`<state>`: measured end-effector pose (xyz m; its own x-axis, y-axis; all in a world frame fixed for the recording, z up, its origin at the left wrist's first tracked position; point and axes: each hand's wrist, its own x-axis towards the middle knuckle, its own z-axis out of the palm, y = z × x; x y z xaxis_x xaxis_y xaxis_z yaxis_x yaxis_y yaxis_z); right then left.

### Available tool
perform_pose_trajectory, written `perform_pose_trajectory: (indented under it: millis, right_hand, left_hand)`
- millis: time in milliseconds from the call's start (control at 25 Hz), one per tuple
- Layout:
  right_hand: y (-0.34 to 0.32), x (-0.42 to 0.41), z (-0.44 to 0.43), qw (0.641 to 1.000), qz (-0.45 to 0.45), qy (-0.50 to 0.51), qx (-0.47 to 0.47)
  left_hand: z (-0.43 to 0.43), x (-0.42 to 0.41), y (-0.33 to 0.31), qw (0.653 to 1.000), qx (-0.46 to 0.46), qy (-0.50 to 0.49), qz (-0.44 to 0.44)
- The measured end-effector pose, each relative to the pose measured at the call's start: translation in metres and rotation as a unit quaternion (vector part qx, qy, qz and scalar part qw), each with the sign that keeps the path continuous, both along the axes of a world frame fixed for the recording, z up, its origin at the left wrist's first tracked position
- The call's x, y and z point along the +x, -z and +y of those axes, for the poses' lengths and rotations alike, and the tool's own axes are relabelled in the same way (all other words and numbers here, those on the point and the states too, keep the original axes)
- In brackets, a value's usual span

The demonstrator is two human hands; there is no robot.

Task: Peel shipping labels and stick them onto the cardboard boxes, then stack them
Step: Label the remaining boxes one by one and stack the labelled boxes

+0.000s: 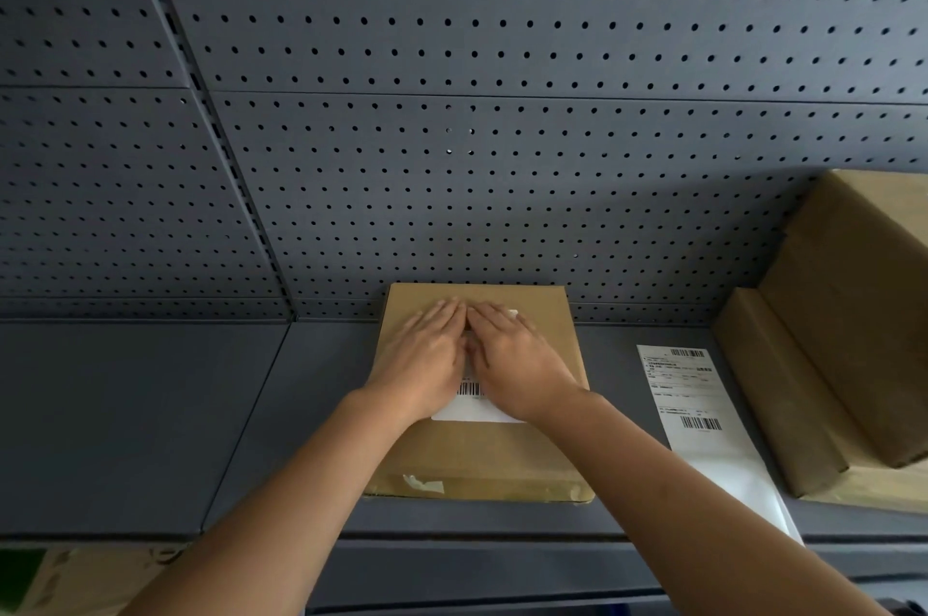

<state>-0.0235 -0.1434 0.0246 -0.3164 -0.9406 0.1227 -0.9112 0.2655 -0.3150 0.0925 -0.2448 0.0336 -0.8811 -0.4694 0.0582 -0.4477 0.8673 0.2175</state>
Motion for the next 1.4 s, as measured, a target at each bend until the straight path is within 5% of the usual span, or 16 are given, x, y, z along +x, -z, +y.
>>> perform_pose_trajectory:
  millis: [520, 800, 1200, 1400]
  right_hand:
    - [0.005, -0.026, 0.033, 0.994, 0.008, 0.100, 0.049]
    - [-0.001, 0.014, 0.032, 0.999, 0.003, 0.004, 0.032]
    - [0.003, -0.007, 0.063, 0.994, -0.003, 0.094, 0.062]
    - [-0.005, 0.031, 0.067, 0.999, -0.001, 0.018, 0.026]
  left_hand:
    - [-0.013, 0.018, 0.003, 0.996, 0.024, -0.044, -0.078]
    - [0.022, 0.020, 0.000, 0.997, 0.005, 0.023, -0.068]
    - [0.018, 0.037, -0.001, 0.996, 0.017, -0.018, -0.091]
    - [0.046, 0.051, -0.008, 0.998, 0.011, 0.030, -0.055]
